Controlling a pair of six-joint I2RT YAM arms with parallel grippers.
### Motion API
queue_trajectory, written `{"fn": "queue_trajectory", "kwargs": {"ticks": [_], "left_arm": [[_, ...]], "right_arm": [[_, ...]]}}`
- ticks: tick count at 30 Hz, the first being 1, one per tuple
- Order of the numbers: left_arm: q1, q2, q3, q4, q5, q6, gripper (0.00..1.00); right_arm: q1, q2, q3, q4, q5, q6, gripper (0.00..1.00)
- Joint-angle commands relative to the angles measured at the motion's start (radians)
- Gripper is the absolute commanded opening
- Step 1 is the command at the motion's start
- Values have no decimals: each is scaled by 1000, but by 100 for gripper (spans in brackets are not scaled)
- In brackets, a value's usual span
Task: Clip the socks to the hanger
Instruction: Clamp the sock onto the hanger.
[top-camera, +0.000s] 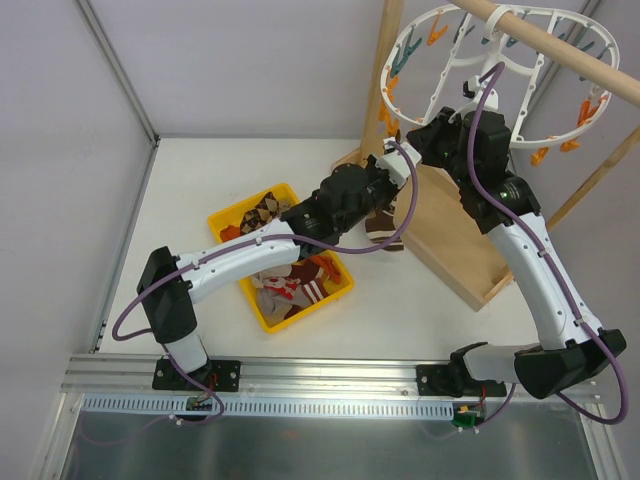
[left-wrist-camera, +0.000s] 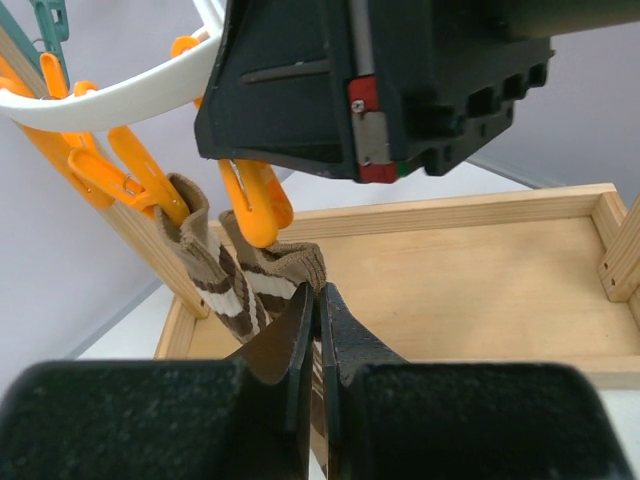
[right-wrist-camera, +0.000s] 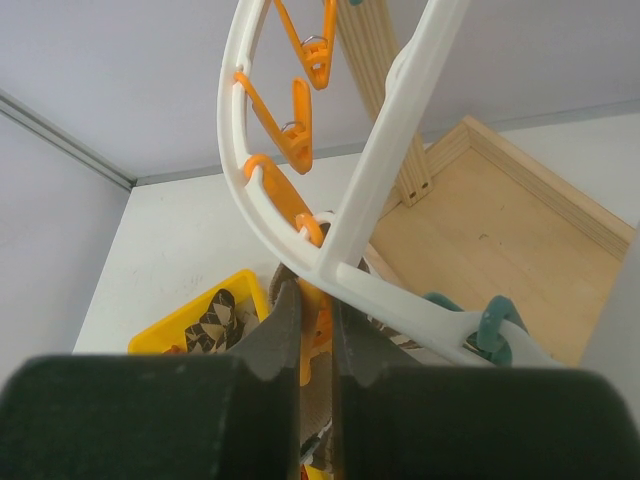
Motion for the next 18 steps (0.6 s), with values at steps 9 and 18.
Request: {"fn": "queue_trajectory", "kwargs": {"ticks": [9, 18], "left_arm": [[-19, -13, 57, 113, -53, 42, 0], [-21, -13, 69, 124, -100, 82, 0]], "right_arm": [[-5, -45, 16, 35, 40, -18, 1], [-5, -48, 16, 32, 42, -36, 1]]}}
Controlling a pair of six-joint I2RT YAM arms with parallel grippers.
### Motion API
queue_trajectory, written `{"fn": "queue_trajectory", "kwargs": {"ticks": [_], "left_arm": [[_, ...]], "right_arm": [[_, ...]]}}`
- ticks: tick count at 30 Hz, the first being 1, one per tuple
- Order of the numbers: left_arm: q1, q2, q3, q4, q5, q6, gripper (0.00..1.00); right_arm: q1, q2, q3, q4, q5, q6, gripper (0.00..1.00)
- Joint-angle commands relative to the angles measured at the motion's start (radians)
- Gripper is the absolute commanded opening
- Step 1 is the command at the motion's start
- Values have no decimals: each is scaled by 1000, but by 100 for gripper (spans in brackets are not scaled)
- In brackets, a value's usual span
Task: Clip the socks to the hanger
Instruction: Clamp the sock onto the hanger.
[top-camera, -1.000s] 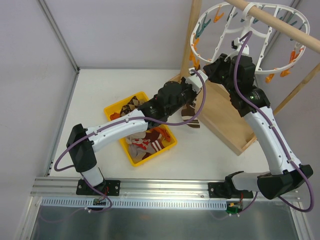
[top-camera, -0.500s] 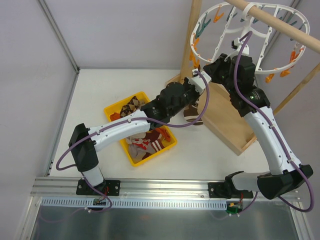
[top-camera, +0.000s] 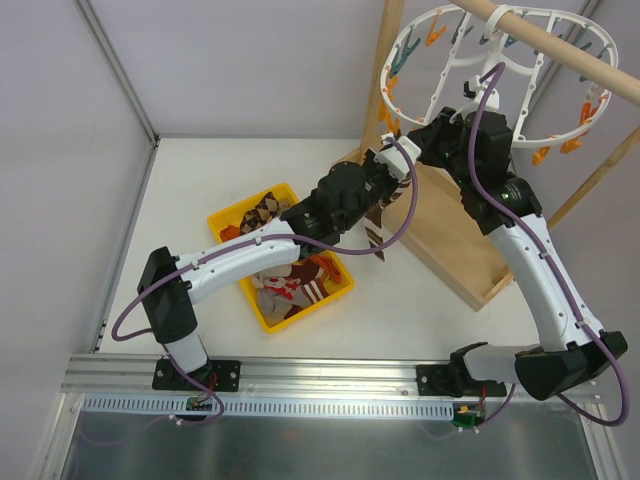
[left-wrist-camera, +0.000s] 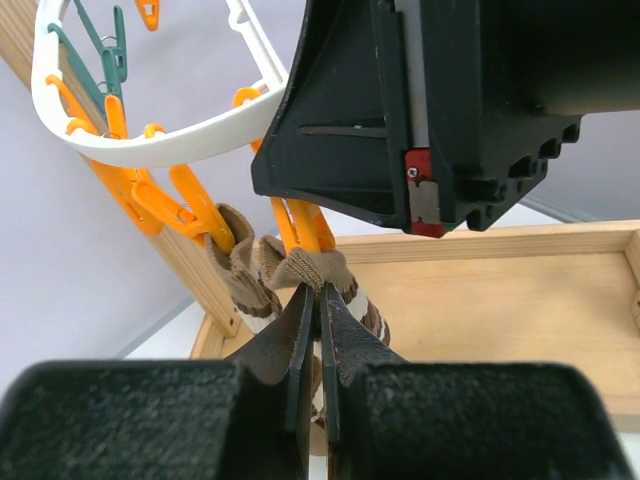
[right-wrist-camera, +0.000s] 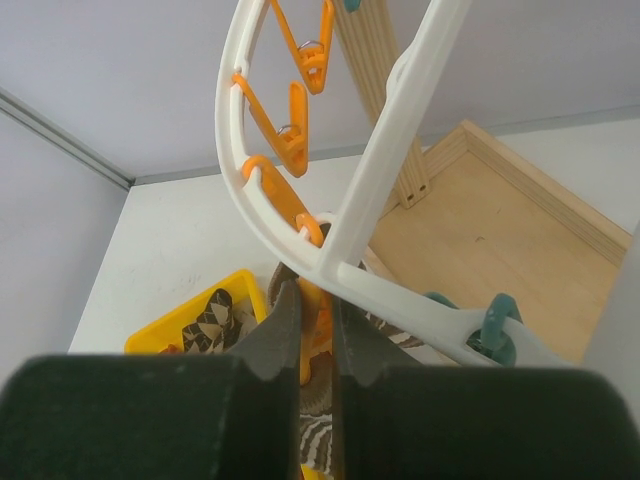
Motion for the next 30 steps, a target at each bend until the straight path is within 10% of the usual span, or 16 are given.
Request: {"fn": "queue_trajectory", "kwargs": {"ticks": [1, 30], "left_arm": [[-9, -14, 53, 71, -51, 39, 0], [-42, -5, 59, 86, -182, 245, 0]], "right_arm": [[-5, -42, 16, 33, 40, -28, 1], [-5, -41, 37, 7, 54, -54, 1]]}}
